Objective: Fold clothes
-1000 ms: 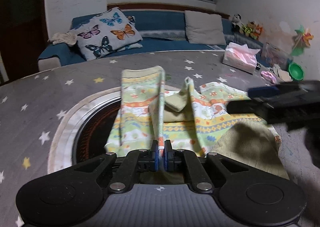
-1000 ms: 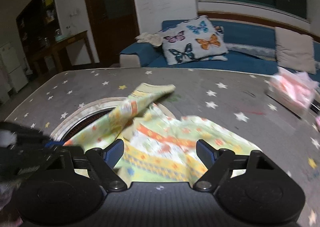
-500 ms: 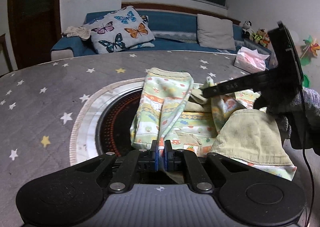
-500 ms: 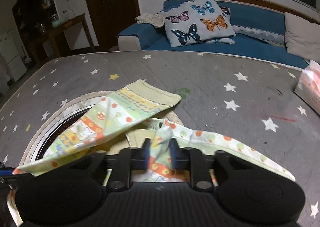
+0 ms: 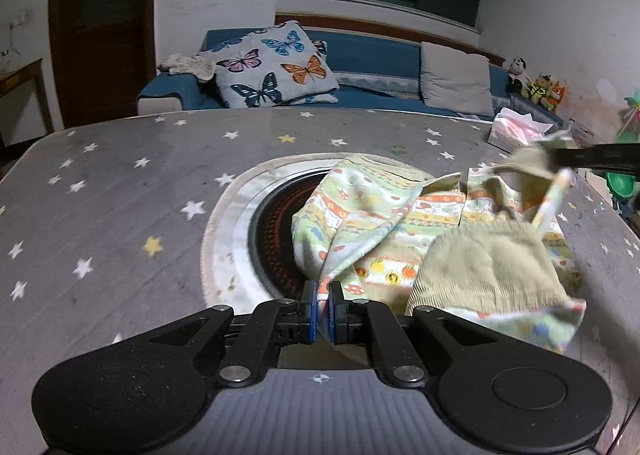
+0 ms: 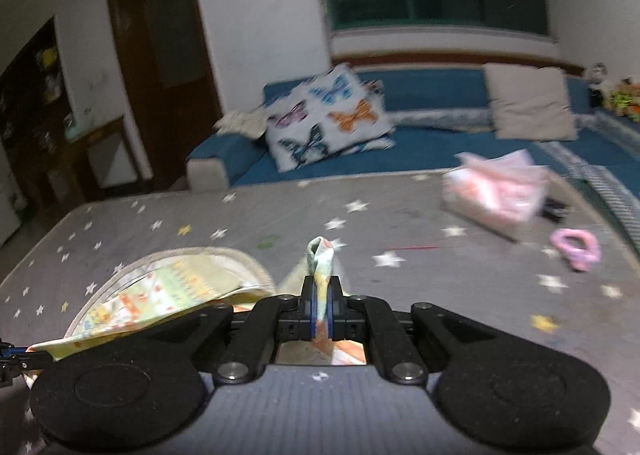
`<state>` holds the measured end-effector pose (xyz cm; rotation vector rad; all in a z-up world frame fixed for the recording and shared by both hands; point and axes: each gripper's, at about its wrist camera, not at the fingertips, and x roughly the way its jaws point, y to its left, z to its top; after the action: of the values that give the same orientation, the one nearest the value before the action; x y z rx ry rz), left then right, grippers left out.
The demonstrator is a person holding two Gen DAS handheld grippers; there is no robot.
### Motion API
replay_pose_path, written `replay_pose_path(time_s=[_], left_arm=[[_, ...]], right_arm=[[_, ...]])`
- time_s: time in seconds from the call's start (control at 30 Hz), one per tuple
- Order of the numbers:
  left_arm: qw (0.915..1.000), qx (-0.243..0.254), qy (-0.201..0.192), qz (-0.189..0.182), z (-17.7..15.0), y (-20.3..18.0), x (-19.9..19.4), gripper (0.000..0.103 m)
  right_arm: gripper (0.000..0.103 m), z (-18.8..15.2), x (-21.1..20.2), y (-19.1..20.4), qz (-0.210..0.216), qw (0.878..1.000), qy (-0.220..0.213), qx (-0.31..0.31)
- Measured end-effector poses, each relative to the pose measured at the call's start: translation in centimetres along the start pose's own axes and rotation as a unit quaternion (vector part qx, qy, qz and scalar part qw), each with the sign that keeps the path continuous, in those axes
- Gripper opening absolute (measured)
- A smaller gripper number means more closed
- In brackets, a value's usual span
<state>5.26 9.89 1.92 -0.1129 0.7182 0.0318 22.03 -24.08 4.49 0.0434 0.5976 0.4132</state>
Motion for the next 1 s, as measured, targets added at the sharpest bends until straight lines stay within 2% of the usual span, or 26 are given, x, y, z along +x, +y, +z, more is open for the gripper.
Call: replay_pose_path(time_s=[0.13,0.3,0.5,0.6,0.7,0.8,0.93,1.0], left_arm=[[1.0000,-0.007,0.003,0.001,-1.3,0.4,-1.5,0.006],[0.9999,-0.006,0.014,-0.001,-3.3,0.5,-3.1,0.006],[0.9995,0.009,0.029,-0.001,-5.0,0.5,-4.2,0.010],[0.9995,0.031,0.004,-0.001,-4.8,-0.1,-5.8,0.010],[0.9982,0.052,-0.027,-0.012,-4.6,-0.9,-7.5,0.010],[0.9955,0.067,-0.045,-0.050,-4.0,-2.2,-7.7,0.010],[0.9942,0.071,-0.028,-0.076,-3.4,-3.2,-5.7,0.010],[0.9944,0.069,-0.015,-0.078,-3.1,-3.4,-4.6,0.018]], right_arm=[[0.004,-1.6,-5.6,-2.5,-0.030,0.999,-0.026,0.023],[0.004,-5.3,-11.0,-4.1,-0.059,0.997,-0.027,0.049],[0.010,-10.6,-12.4,-5.3,-0.084,0.992,0.049,0.076],[0.013,-11.3,-13.3,-5.5,-0.107,0.990,0.051,0.071],[0.024,-10.4,-14.3,-4.9,-0.122,0.991,0.028,0.052],[0.031,-9.1,-14.0,-3.2,-0.093,0.995,0.017,0.023],[0.034,-7.3,-11.3,0.4,-0.016,0.999,0.027,-0.019],[0.035,-6.9,-9.6,2.1,0.023,0.998,0.045,-0.035]])
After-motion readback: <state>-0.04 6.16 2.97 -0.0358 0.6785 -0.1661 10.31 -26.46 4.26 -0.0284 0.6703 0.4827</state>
